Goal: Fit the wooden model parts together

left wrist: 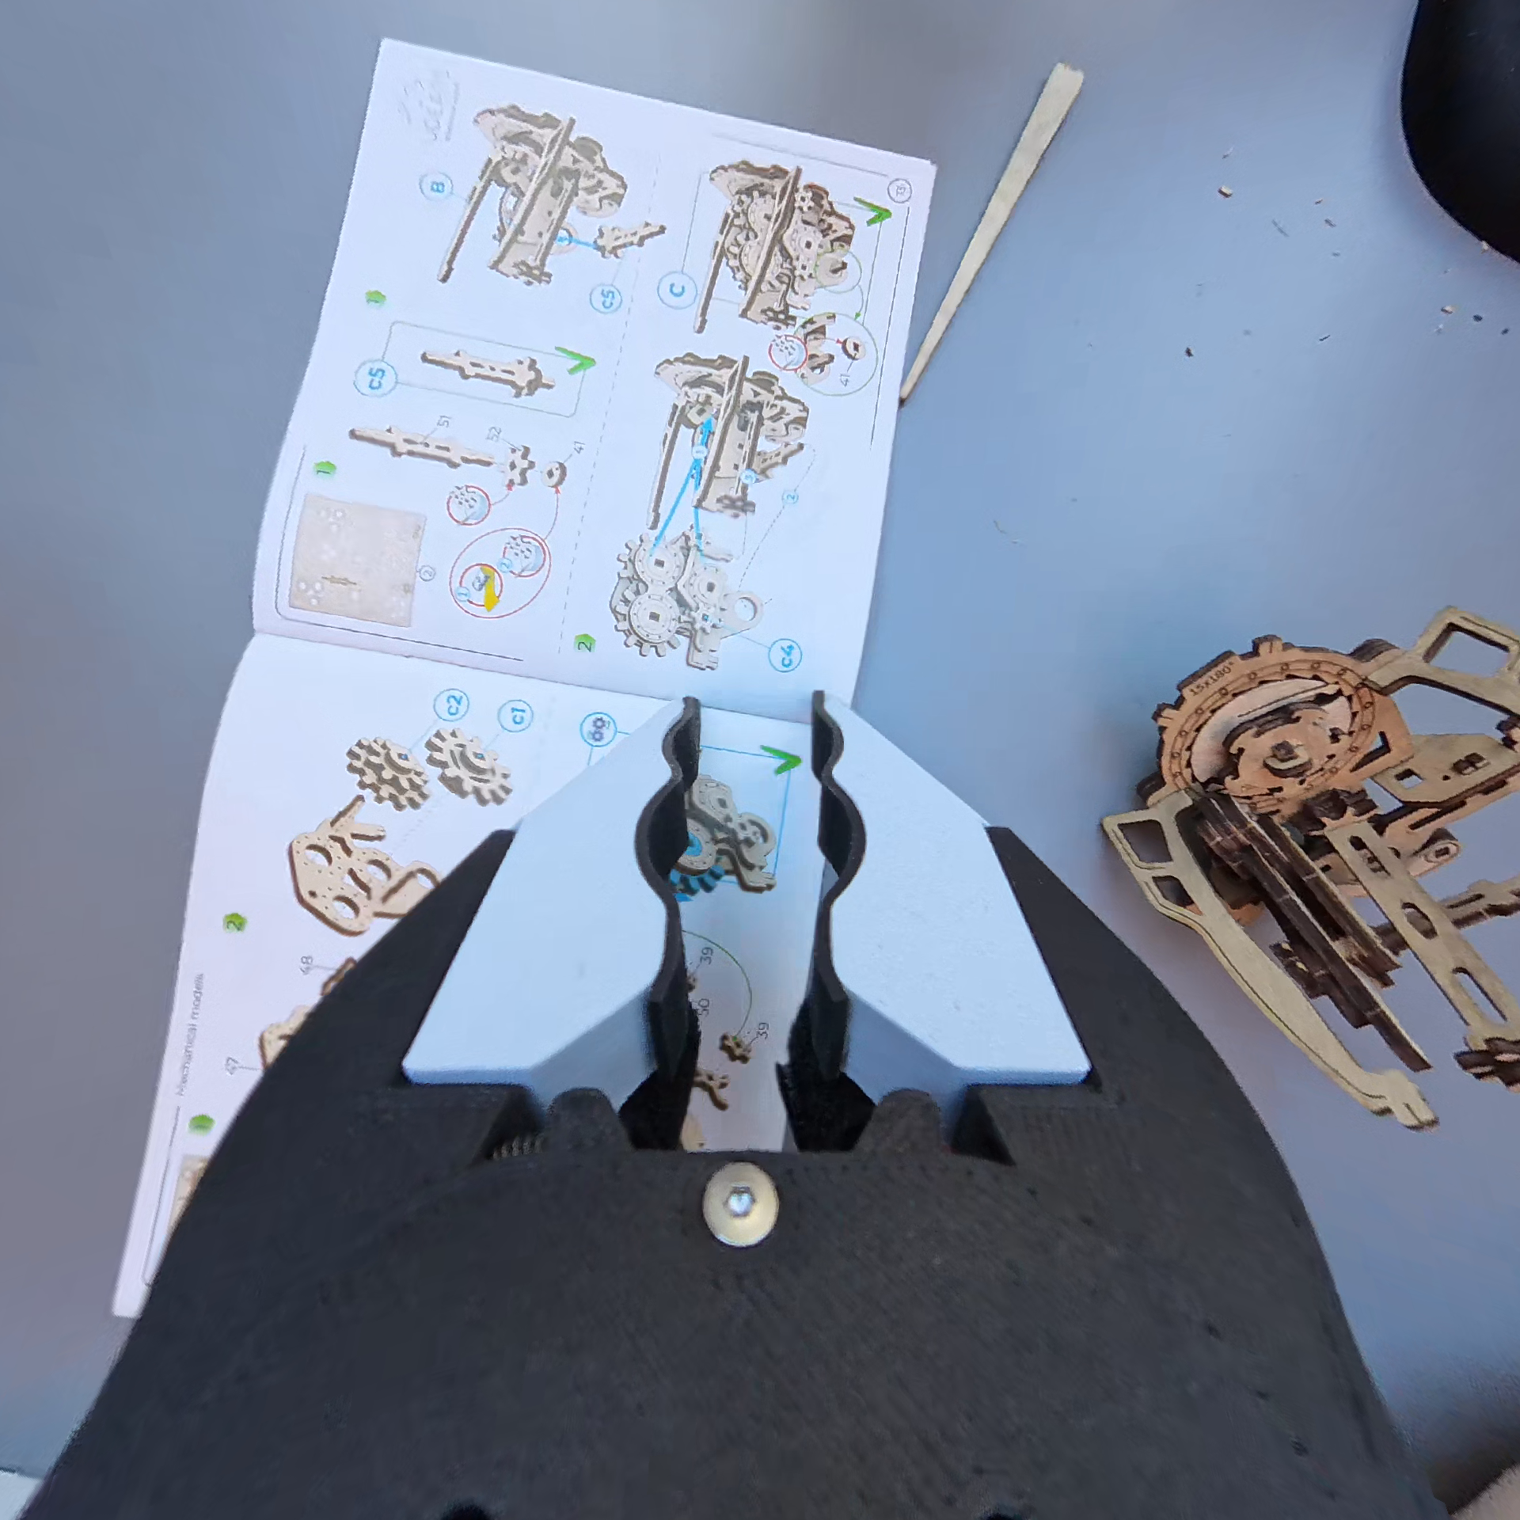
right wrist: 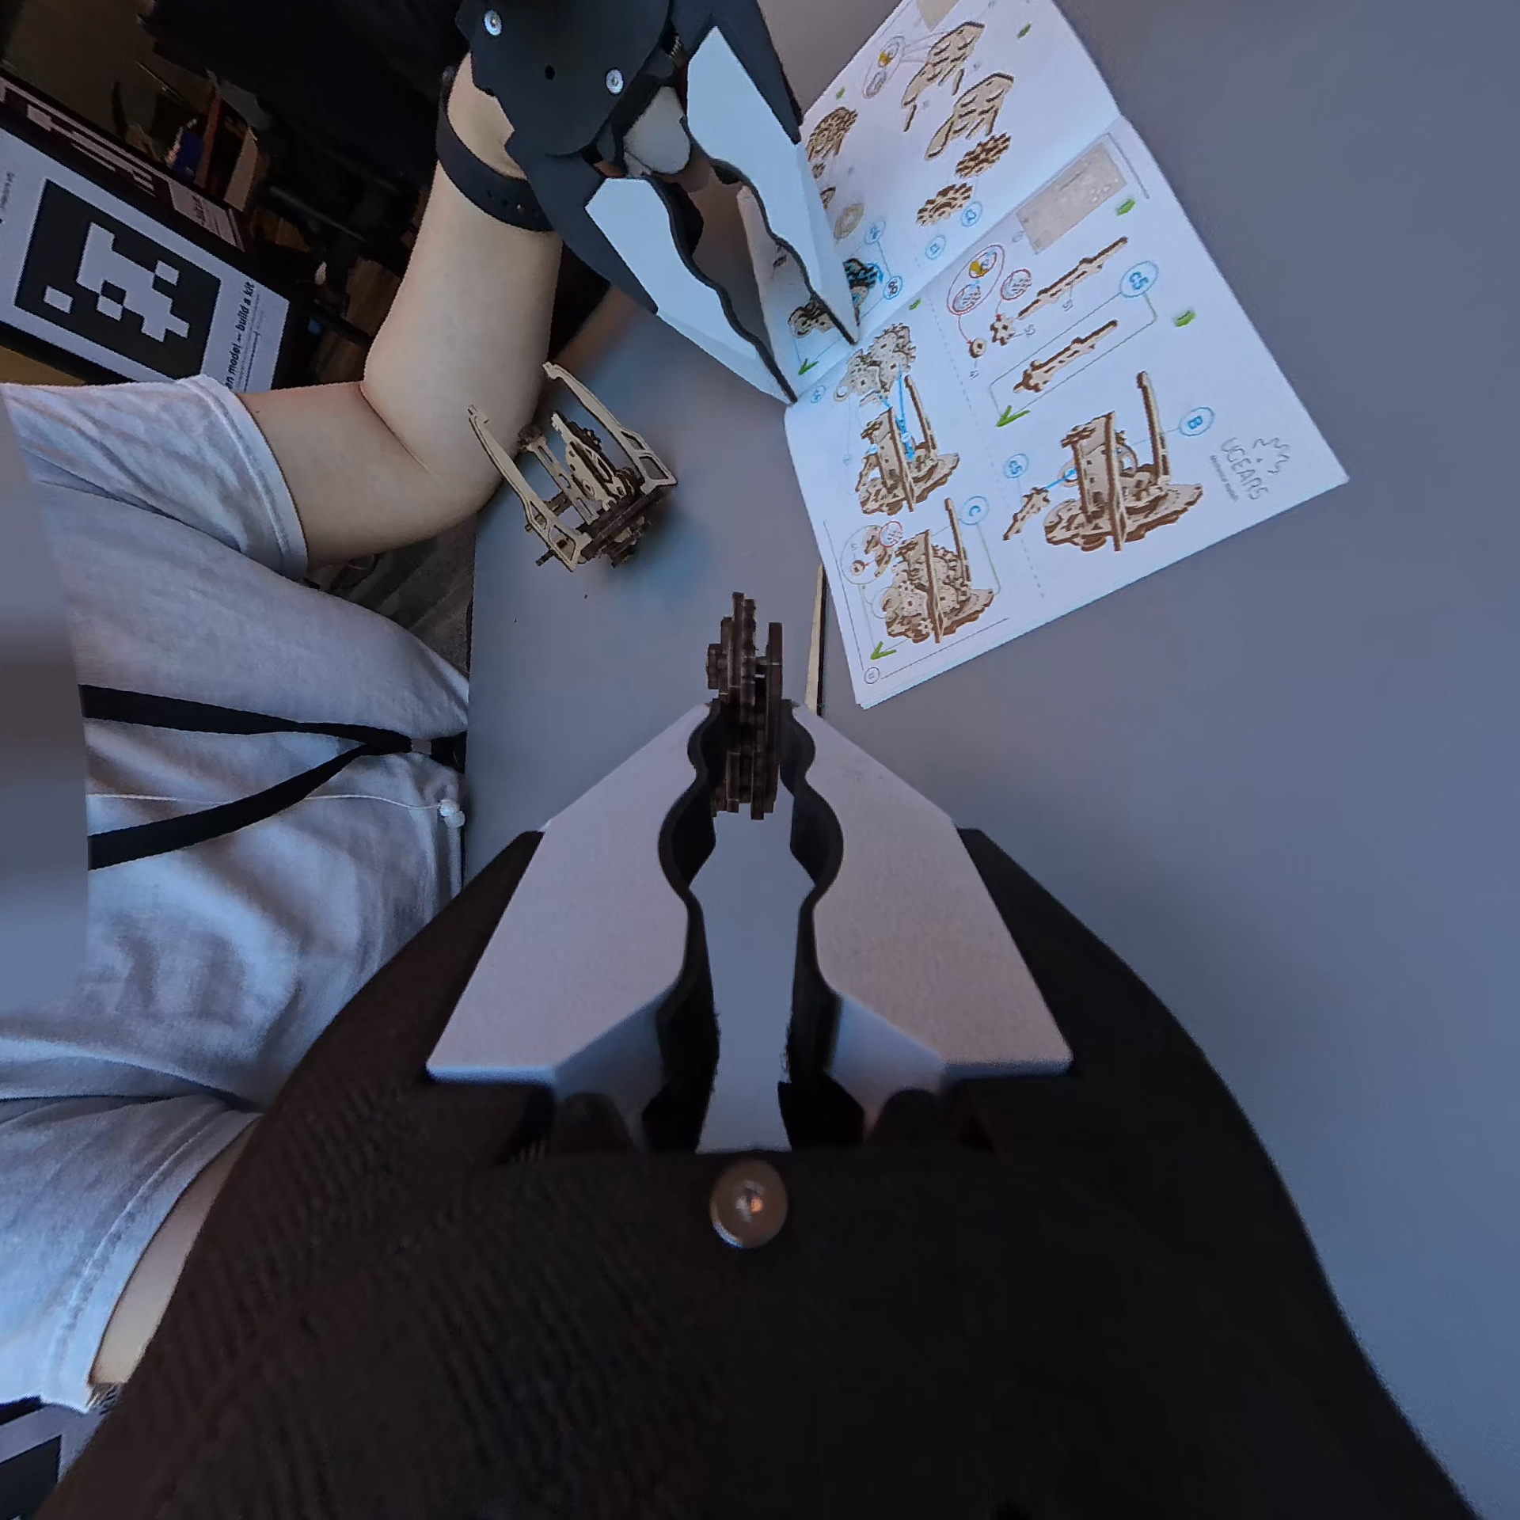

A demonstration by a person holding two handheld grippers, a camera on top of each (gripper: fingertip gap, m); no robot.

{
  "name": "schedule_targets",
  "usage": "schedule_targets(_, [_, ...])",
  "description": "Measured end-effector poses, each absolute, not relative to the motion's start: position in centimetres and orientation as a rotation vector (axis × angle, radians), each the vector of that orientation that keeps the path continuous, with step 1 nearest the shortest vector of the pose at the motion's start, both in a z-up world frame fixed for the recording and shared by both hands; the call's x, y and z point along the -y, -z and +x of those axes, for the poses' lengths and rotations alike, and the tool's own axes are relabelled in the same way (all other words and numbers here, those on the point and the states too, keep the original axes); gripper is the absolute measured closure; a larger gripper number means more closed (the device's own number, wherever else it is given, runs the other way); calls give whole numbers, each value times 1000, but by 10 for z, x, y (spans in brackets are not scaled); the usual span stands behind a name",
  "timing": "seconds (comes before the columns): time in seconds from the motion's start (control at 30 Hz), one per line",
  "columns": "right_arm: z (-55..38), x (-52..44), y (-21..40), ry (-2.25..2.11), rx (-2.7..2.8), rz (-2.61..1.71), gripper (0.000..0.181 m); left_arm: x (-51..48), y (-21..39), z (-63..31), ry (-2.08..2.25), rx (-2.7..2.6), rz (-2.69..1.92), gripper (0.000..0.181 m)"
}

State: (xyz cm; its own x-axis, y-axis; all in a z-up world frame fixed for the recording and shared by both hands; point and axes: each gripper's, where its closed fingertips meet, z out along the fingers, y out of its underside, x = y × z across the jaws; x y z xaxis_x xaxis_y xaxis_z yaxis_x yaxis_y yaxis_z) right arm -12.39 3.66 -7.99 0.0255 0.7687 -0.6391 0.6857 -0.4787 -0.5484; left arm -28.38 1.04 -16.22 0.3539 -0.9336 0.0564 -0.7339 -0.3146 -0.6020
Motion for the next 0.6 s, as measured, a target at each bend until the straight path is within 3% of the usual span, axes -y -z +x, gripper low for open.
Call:
schedule_targets(0.33, [-123, -30, 67, -1366, 1602, -2161, 171, 24, 164, -295, 673, -1492, -2335, 181])
schedule_targets(0.6, [-130, -19, 56, -1247, 1677, -2125, 171, 38, 166, -302, 516, -1629, -2392, 178])
